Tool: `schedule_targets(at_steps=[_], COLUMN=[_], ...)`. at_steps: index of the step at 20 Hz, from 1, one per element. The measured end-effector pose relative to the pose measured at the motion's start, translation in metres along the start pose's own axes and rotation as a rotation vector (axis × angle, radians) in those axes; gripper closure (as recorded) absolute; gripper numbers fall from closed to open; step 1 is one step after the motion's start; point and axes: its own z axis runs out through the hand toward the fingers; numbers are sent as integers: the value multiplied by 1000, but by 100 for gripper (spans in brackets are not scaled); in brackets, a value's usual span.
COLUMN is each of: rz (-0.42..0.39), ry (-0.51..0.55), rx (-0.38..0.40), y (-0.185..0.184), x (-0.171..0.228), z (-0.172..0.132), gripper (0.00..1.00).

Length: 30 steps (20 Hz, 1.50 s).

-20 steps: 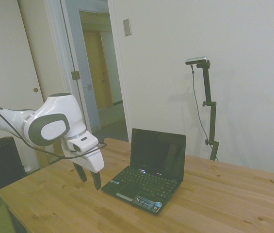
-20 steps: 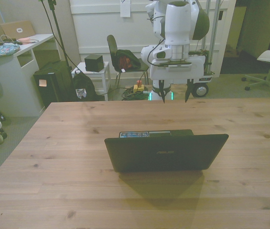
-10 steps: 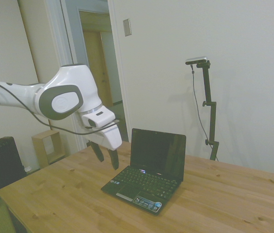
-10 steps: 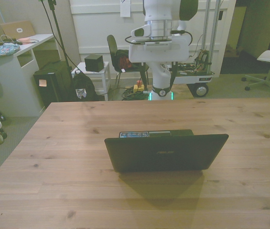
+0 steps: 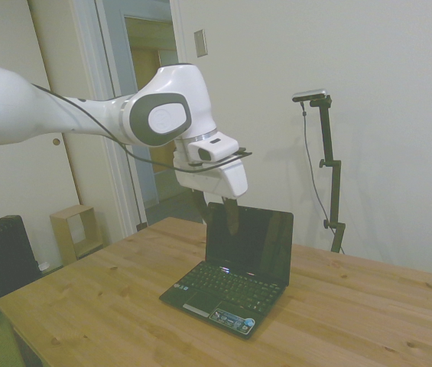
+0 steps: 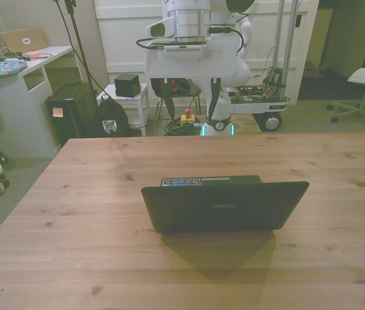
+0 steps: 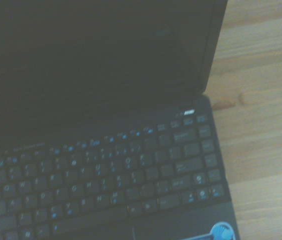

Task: Close the laptop

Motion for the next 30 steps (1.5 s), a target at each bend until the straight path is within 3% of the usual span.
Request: schedule_targets(at_steps=[7,14,20,30], rz=[-14,-43,-85,-140], ry=[94,161,193,143], rx=[-8,0,68,201], y=[-39,-89,-142,-204], x=[53,93,97,77], z=[-25,-5,9,38], gripper=[0,0,0,0])
